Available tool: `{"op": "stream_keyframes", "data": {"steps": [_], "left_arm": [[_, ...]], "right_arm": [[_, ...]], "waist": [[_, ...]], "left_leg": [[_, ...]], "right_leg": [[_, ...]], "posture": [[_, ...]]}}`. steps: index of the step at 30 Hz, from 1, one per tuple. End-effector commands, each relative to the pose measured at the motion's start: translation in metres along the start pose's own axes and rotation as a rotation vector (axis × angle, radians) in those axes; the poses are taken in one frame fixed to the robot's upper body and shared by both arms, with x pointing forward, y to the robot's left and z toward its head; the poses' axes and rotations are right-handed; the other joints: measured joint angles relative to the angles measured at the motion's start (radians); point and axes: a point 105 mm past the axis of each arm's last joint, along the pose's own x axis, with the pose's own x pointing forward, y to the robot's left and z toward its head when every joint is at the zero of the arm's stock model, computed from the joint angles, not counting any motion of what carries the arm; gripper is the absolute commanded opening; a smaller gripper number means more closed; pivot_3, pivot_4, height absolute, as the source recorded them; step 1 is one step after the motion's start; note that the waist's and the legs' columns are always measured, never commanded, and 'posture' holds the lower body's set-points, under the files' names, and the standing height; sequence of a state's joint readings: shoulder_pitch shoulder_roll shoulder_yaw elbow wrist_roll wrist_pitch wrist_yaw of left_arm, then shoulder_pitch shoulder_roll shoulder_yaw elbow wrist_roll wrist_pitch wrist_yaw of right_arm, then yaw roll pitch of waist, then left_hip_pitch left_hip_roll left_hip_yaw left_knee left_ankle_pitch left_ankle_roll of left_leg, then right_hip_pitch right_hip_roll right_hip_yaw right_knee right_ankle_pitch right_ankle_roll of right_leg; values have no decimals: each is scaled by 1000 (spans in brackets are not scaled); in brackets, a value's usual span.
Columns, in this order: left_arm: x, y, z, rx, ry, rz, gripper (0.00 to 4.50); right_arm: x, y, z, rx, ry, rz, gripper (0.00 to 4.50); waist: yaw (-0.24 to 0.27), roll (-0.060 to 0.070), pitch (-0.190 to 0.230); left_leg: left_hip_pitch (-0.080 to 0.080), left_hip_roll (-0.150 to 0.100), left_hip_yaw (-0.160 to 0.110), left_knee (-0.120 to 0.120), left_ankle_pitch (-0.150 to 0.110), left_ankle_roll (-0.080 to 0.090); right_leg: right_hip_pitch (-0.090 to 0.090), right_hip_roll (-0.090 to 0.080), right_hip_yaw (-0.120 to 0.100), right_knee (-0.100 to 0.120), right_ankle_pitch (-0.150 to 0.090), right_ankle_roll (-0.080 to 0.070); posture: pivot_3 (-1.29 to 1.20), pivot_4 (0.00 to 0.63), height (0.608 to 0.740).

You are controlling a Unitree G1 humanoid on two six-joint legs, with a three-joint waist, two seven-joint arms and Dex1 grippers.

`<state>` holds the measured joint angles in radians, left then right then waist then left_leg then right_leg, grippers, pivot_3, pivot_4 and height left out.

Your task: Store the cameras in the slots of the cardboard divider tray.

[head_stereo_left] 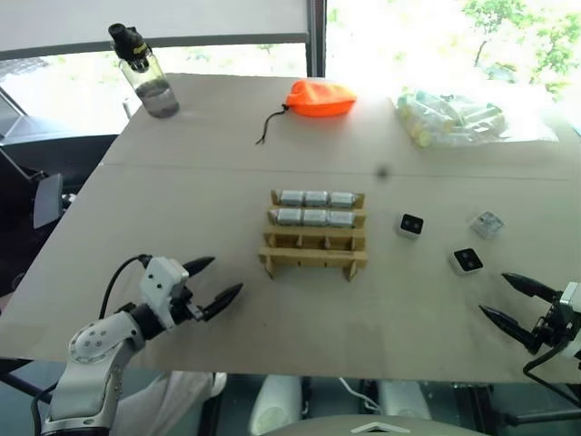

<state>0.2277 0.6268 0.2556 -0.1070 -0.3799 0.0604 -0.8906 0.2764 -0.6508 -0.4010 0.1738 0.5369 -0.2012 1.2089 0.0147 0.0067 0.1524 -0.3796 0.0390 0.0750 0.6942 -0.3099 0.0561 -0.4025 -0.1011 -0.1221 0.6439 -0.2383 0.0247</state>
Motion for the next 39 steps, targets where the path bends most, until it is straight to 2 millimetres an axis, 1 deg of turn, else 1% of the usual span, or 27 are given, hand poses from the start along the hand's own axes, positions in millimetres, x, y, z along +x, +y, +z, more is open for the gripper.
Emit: {"op": "stream_keyframes", "data": {"steps": [1, 12, 20, 24, 29, 30, 33, 34, 35, 37, 39], "left_arm": [[-1, 2, 7, 22, -15, -2, 4441], [-1, 3, 8, 14, -8, -10, 4441], [-1, 4, 9, 22, -9, -19, 4441], [-1, 5, 10, 24, -8, -24, 4441], [-1, 6, 17, 44, -27, -38, 4441], [-1, 3, 22, 44, -52, -69, 4441], [-7, -14, 45, -13, -136, -263, 4441], [-9, -17, 64, -15, -184, -338, 4441], [-11, -20, 75, 3, -198, -403, 4441], [-15, -27, 87, 60, -183, -516, 4441], [-15, -32, 94, 96, -160, -589, 4441]], "right_arm": [[0, -3, 10, -32, -20, -29, 4340], [14, -9, 11, -52, 4, -140, 4340], [24, 1, 10, 23, 20, -177, 4340], [25, 2, 7, 27, 35, -181, 4340], [27, 0, 5, 45, 40, -211, 4340], [30, 0, 5, 51, 37, -226, 4340], [39, -2, -1, 31, 64, -290, 4340], [42, 0, -4, 36, 66, -317, 4340], [45, 1, -6, 40, 66, -333, 4340], [49, 4, -7, 45, 59, -359, 4340], [54, 7, -6, 45, 44, -364, 4340]], "waist": [[0, 0, 0], [0, 0, 0], [0, 0, 0], [0, 0, 0], [0, 0, 0], [0, 0, 0], [-1, -2, 1], [-1, -2, 1], [0, -3, 0], [0, -5, -1], [-2, -3, -1]], "left_leg": [[0, 0, 0, 0, 0, 0], [0, 0, 0, 0, 1, -1], [0, 0, 0, 0, 1, -2], [0, 0, 0, 0, 1, -2], [-1, 0, 0, 0, 1, -1], [-1, 0, 0, 0, 1, -1], [-1, 0, 0, 0, 1, -2], [-2, 1, 0, 0, 2, -3], [-2, 1, 1, 0, 2, -4], [-3, 1, -1, 0, 2, -4], [-1, 1, 1, 0, 3, -5]], "right_leg": [[0, 0, 0, 0, 0, 0], [0, 0, 0, 0, 0, 0], [0, 0, 0, 0, 0, 0], [0, 0, 0, 0, 0, 0], [-1, 1, 0, 0, 0, 0], [-1, 1, 0, 0, 0, 0], [-1, 1, 0, 0, 0, 0], [-3, 1, 0, 0, 0, 0], [-3, 1, 0, 0, 0, 0], [-3, 2, 0, 1, 0, 0], [-3, 3, 0, 1, 0, 0]], "posture": [[0, 150, 726], [0, 150, 726], [0, 150, 726], [0, 150, 726], [0, 150, 726], [0, 150, 726], [0, 150, 726], [0, 150, 726], [0, 150, 726], [0, 150, 726], [0, 150, 726]]}}
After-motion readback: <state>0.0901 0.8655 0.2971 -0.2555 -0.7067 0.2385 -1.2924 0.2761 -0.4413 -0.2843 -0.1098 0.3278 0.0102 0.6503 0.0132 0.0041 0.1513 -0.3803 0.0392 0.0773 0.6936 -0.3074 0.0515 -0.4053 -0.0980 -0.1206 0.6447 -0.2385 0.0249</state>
